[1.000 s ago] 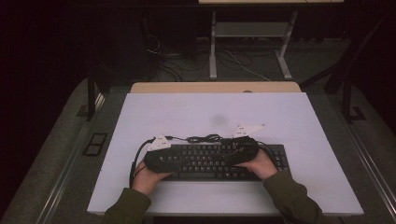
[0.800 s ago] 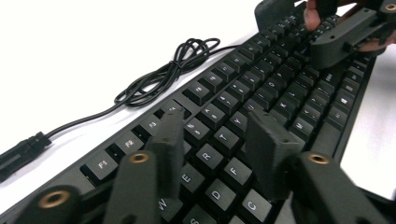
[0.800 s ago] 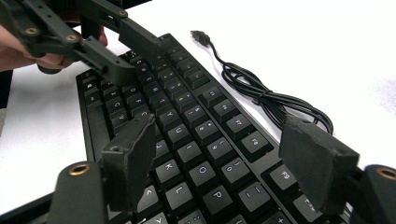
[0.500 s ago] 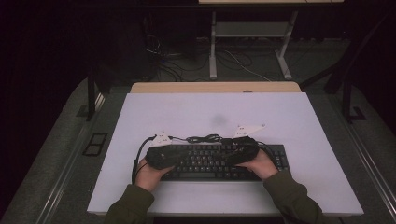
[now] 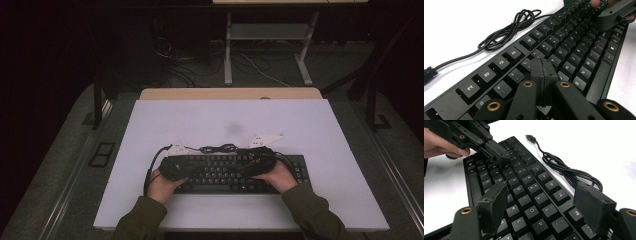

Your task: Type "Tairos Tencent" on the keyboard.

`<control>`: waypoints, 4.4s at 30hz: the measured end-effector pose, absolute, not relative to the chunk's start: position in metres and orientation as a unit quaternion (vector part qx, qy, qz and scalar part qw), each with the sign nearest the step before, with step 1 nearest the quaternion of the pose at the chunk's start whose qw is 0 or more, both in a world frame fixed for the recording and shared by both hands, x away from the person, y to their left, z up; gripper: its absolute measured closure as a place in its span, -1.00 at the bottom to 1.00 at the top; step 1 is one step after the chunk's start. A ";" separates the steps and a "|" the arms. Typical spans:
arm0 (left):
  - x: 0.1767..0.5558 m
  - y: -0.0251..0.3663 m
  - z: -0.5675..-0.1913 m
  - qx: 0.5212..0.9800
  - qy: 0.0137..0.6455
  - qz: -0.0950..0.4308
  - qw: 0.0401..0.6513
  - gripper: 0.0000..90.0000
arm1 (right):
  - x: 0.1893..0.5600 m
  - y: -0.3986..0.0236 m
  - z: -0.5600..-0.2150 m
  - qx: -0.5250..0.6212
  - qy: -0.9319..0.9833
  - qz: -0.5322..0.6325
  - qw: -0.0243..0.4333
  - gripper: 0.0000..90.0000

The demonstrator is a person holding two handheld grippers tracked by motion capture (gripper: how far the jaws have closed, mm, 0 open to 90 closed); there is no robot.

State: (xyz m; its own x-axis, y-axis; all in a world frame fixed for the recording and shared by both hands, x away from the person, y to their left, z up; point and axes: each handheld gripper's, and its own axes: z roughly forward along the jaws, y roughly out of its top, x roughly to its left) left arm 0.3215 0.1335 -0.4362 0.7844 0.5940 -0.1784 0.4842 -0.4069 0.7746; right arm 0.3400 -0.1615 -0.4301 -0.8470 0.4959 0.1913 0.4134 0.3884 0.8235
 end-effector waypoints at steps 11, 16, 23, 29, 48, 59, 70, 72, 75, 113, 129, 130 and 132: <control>0.322 0.131 -0.438 0.839 0.325 0.062 0.431 0.98 | 0.340 -0.161 -0.430 0.274 0.831 0.482 0.044 -0.40; 0.322 0.130 -0.438 0.843 0.323 0.061 0.426 0.98 | 0.340 -0.162 -0.429 0.275 0.831 0.482 0.045 -0.40; 0.322 0.130 -0.439 0.844 0.325 0.059 0.421 0.98 | 0.340 -0.162 -0.429 0.274 0.831 0.481 0.046 -0.40; 0.322 0.130 -0.437 0.840 0.327 0.059 0.429 0.98 | 0.340 -0.162 -0.428 0.276 0.830 0.482 0.047 -0.40; 0.320 0.135 -0.430 0.830 0.328 0.068 0.446 0.90 | 0.340 -0.162 -0.428 0.277 0.830 0.482 0.048 -0.40; 0.317 0.137 -0.427 0.824 0.328 0.069 0.457 0.61 | 0.339 -0.162 -0.428 0.275 0.830 0.482 0.048 -0.40; 0.312 0.143 -0.426 0.820 0.326 0.079 0.463 0.07 | 0.338 -0.161 -0.427 0.273 0.830 0.484 0.049 -0.35; 0.312 0.145 -0.426 0.819 0.326 0.081 0.465 -0.03 | 0.338 -0.161 -0.427 0.274 0.830 0.484 0.048 -0.33; 0.310 0.147 -0.426 0.817 0.327 0.084 0.468 -0.16 | 0.338 -0.161 -0.427 0.274 0.830 0.484 0.047 -0.28; 0.303 0.169 -0.430 0.810 0.326 0.096 0.478 -0.60 | 0.334 -0.149 -0.436 0.258 0.855 0.448 0.033 0.99; 0.303 0.169 -0.430 0.809 0.327 0.096 0.479 -0.60 | 0.335 -0.146 -0.440 0.261 0.866 0.426 0.037 0.99; 0.303 0.169 -0.430 0.810 0.327 0.096 0.478 -0.60 | 0.335 -0.146 -0.440 0.263 0.866 0.424 0.036 0.99; 0.303 0.169 -0.430 0.810 0.327 0.096 0.477 -0.60 | 0.335 -0.145 -0.441 0.263 0.868 0.420 0.039 0.99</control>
State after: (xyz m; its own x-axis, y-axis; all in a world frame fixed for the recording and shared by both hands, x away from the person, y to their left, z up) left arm 0.3034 0.1691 -0.4298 0.7683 0.6206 -0.1566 0.4375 -0.3307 0.8362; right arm 0.3349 -0.1453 -0.4410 -0.8587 0.4887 0.1541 0.4239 0.5084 0.7496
